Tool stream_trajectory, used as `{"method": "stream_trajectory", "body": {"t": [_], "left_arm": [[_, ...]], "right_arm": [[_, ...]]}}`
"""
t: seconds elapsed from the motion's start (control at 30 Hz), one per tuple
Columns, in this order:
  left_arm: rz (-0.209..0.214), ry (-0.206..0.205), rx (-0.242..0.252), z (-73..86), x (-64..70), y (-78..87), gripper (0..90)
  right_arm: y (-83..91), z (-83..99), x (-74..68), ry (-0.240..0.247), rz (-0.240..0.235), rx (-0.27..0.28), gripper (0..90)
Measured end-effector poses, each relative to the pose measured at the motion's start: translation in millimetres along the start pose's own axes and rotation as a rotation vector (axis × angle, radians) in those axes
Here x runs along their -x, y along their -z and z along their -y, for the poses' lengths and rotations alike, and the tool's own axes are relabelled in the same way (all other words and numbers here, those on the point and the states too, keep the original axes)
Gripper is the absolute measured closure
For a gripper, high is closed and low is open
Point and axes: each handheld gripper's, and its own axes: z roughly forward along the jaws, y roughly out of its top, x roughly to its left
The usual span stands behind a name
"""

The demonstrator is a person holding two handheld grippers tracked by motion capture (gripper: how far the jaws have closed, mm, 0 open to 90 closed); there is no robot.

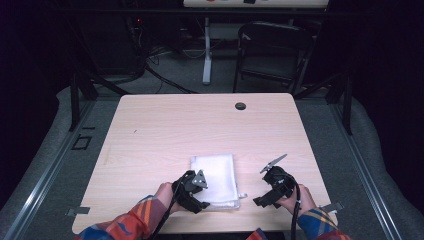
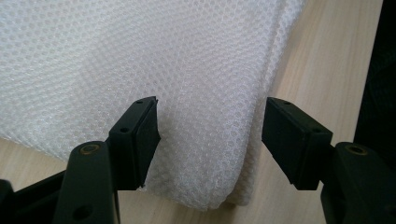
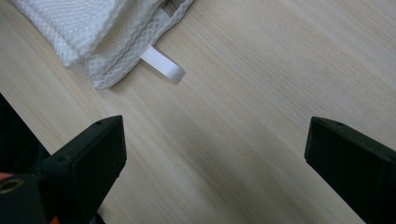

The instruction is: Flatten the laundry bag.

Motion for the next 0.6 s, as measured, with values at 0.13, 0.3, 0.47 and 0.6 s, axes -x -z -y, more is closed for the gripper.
{"method": "stream_trajectory", "body": {"t": [0.13, 0.3, 0.47, 0.6], "left_arm": [[-0.023, -0.015, -0.019, -0.1, 1.2, -4.2, 41.1], [-0.049, -0.034, -0.037, 0.4, 2.8, -8.7, 47.1], [-0.038, 0.007, -0.032, 1.6, -4.2, -9.4, 60.5], [-0.038, 0.022, -0.030, 1.7, -6.9, -9.2, 68.4]], "right_arm": [[-0.4, -0.1, -0.6, 0.003, -0.004, -0.004, 5.1], [-2.1, -1.1, -2.0, 0.012, -0.005, -0.011, 5.4], [-4.0, -3.1, -4.6, 0.024, -0.015, -0.021, 6.8], [-5.5, -4.3, -6.9, 0.026, -0.019, -0.016, 7.9]]}}
